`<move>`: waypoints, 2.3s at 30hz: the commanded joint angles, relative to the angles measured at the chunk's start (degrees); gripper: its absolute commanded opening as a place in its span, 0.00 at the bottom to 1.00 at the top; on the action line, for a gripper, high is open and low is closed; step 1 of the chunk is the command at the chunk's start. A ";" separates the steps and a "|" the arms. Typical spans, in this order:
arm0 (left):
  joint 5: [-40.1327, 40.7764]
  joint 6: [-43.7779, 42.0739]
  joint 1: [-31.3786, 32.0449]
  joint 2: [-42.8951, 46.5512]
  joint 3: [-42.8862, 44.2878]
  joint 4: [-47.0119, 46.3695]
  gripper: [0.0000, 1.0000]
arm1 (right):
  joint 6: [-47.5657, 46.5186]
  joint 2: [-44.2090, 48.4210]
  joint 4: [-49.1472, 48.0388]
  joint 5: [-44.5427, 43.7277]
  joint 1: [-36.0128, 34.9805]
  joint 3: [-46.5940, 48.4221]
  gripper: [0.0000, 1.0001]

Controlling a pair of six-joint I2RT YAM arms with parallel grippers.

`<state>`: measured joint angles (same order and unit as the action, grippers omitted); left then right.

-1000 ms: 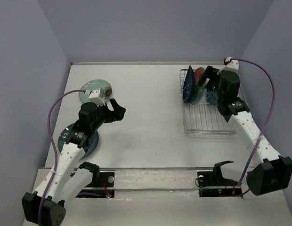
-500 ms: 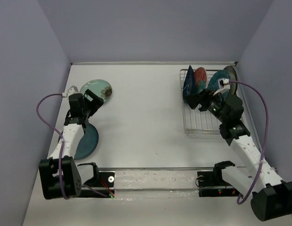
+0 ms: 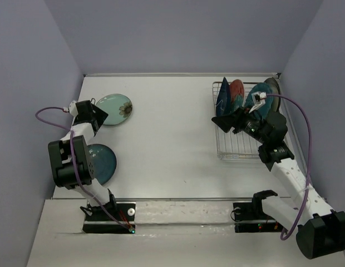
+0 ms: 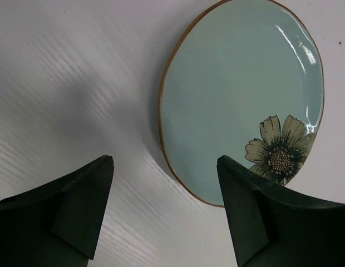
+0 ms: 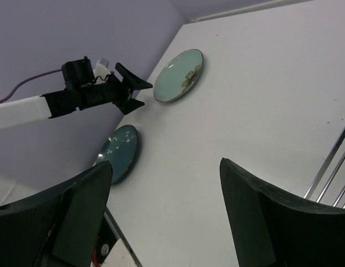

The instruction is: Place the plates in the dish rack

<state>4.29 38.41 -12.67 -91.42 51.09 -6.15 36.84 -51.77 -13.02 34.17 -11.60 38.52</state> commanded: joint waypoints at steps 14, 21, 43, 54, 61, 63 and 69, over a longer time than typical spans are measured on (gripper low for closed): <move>-6.14 6.40 -1.04 -14.31 6.22 -11.95 0.56 | 2.97 2.02 -5.44 5.99 0.26 1.38 0.82; -8.69 10.10 -1.48 -14.76 2.53 -20.37 0.06 | 3.76 2.99 -4.65 5.47 0.26 1.99 0.81; -25.82 15.81 2.46 20.72 -14.51 -31.20 0.06 | -0.10 -20.11 3.70 -8.33 -21.18 16.58 0.91; -32.15 18.71 11.60 37.43 -23.48 -31.29 0.06 | -0.10 -31.80 3.35 -8.95 -21.89 22.03 0.95; -37.77 21.09 14.07 44.12 -25.95 -31.46 0.06 | 0.78 -37.00 1.41 -7.45 -21.89 23.44 0.95; -40.49 21.26 14.07 45.18 -26.13 -31.46 0.06 | 1.04 -38.23 0.80 -6.50 -21.89 23.35 0.94; -47.00 18.64 14.60 45.98 -25.08 -30.24 0.06 | 5.26 -37.53 -9.92 2.46 -21.89 20.28 0.29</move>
<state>-33.34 54.59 1.10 -47.90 23.97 -27.90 39.88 -90.43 -12.67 30.59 -33.08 59.09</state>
